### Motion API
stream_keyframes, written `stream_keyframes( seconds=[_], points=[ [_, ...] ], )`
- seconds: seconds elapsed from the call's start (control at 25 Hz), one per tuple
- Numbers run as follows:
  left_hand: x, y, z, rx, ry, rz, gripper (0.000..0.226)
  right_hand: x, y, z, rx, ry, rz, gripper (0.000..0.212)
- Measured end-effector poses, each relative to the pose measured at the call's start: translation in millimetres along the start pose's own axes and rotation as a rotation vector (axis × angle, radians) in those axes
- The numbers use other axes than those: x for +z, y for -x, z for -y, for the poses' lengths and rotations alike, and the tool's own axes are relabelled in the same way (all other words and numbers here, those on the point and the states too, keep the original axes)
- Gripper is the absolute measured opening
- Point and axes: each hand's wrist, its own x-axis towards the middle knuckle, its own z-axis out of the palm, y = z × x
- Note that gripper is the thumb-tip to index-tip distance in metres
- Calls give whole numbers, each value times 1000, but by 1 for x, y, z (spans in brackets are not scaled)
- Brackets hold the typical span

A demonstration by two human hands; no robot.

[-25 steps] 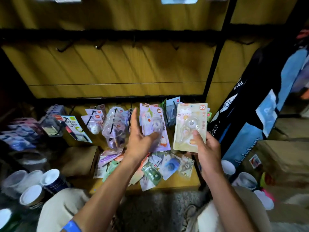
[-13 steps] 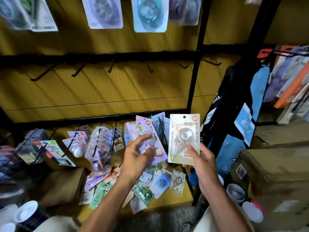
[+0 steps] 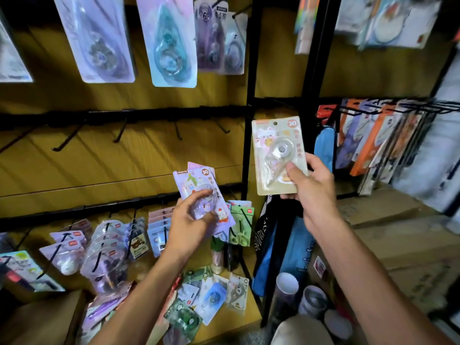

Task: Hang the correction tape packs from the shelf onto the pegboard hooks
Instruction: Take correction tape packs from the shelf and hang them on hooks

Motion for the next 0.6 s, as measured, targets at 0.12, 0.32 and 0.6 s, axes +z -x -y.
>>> stream_keyframes(
  seconds=[0.12,0.32,0.6],
  points=[
    [1,-5,-5,34,-3,-5,47,-1,-7,-1,28,53,-55,23],
    [-1,-1,-3,65,17,-37,47,-3,-8,-6,61,-19,-75,21],
    [-4,7,3,69,96,-33,46,-4,-16,-4,38,-2,-71,24]
  ],
)
